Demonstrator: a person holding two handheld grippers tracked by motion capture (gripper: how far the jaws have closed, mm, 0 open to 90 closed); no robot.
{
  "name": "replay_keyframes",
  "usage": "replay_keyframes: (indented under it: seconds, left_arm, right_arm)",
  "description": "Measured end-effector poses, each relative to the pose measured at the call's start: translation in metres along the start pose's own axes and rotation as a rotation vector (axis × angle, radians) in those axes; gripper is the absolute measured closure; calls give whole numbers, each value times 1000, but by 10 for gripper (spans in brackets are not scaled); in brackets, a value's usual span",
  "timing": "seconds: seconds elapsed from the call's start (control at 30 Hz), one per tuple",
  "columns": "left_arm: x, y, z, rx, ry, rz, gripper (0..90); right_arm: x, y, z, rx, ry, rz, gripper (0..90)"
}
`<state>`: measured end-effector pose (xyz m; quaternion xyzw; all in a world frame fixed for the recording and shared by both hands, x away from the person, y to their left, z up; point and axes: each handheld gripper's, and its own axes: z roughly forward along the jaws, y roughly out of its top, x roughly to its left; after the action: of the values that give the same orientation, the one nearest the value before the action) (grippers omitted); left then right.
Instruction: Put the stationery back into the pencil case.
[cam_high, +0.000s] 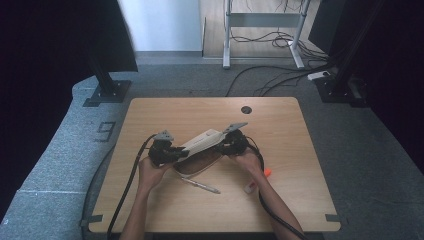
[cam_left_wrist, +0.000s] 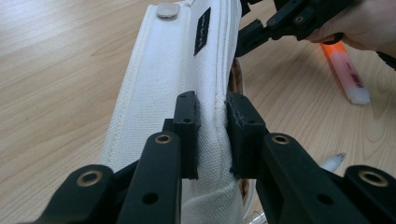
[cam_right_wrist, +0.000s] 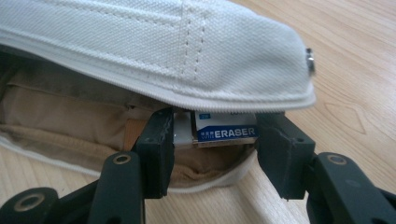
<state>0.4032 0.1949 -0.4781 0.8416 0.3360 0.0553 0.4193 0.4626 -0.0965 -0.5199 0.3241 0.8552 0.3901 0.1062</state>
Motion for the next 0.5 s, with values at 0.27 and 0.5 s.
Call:
replay_keyframes:
  seconds: [0.27, 0.5]
  left_arm:
    - [0, 0, -1, -3, -4, 2, 752]
    - [-1, 1, 0, -3, -9, 4, 752]
  right_arm:
    - [3, 3, 12, 13, -5, -4, 473]
    - [5, 5, 21, 23, -19, -16, 472]
